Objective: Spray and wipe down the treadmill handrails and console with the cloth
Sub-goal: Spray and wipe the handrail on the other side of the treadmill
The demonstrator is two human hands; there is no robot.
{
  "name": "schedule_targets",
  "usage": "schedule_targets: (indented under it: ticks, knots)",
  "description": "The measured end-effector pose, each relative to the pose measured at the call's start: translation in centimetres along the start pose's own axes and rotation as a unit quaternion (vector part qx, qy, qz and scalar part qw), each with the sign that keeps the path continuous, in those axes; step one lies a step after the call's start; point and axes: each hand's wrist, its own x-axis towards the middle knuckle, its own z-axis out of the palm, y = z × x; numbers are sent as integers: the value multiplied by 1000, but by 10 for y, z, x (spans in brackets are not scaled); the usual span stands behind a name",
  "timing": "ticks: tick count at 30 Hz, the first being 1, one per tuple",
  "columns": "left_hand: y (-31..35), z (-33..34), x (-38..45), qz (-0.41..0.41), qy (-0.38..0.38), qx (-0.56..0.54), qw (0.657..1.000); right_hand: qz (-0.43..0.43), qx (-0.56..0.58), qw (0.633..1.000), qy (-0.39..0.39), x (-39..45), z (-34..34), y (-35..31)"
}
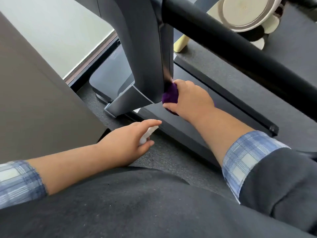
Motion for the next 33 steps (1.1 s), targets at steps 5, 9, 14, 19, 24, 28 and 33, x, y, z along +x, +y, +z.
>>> schedule_targets:
  ticks: [5, 9, 14, 19, 24, 28, 33]
  knots:
    - [1, -4, 4, 19, 27, -40, 999, 34, 109, 965, -235, 7, -49, 18]
    - [1, -6, -1, 29, 45, -80, 995, 53, 47, 966, -250, 8, -52, 31]
    - [-2, -8, -1, 12, 97, -109, 989, 0, -41, 998, -43, -2, -6, 10]
    - [9, 7, 2, -24, 150, -120, 981, -48, -66, 996, 21, 13, 6, -2]
    - [29, 30, 6, -18, 197, -171, 965, -41, -3, 999, -4, 21, 9, 6]
    - [45, 45, 18, 27, 259, -202, 944, -42, -11, 998, -36, 23, 1, 10]
    - [60, 62, 23, 49, 268, -210, 939, -32, -12, 996, -87, -3, -16, 49]
